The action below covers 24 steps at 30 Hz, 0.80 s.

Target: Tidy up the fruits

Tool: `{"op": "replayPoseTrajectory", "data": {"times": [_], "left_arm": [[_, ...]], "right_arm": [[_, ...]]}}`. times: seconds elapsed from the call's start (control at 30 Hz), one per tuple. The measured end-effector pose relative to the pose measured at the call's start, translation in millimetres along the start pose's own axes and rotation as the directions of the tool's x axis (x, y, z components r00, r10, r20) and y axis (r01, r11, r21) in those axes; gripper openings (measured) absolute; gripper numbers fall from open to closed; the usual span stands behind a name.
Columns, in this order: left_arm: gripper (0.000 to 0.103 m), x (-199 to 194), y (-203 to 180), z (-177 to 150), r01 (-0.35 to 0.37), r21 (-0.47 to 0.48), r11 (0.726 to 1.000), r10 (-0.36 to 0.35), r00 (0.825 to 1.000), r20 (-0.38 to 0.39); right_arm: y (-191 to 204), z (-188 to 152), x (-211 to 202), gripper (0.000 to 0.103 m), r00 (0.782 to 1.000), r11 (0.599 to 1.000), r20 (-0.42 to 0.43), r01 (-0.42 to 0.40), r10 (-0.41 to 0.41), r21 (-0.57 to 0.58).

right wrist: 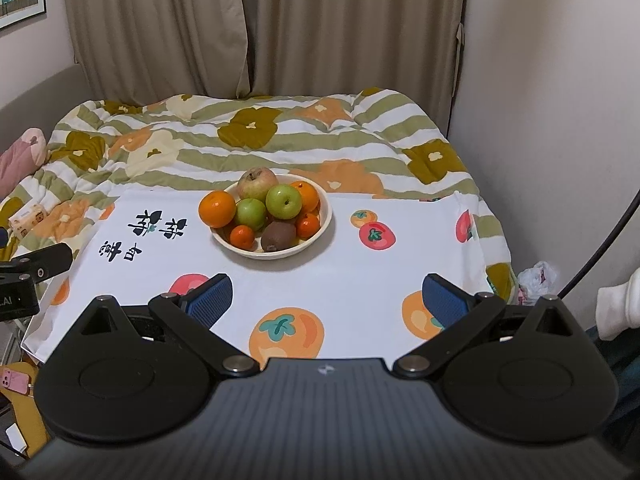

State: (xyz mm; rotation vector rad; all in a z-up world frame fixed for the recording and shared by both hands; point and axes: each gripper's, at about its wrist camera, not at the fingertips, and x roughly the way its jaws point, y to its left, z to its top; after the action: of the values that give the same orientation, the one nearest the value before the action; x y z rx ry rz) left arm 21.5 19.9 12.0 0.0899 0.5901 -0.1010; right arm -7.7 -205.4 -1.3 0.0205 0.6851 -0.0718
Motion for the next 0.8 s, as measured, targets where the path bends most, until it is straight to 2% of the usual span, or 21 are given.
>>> {"op": "replayPoseTrajectory", "data": {"times": [0.8], "left_arm": [[0.103, 1.0, 1.1, -2.7, 0.007, 0.01, 1.0, -0.007, 1.0, -0.005]], "right_arm": [[2.0, -0.1, 2.9, 0.103, 1.0, 1.0, -0.013, 0.009, -0.009, 0.023]]}}
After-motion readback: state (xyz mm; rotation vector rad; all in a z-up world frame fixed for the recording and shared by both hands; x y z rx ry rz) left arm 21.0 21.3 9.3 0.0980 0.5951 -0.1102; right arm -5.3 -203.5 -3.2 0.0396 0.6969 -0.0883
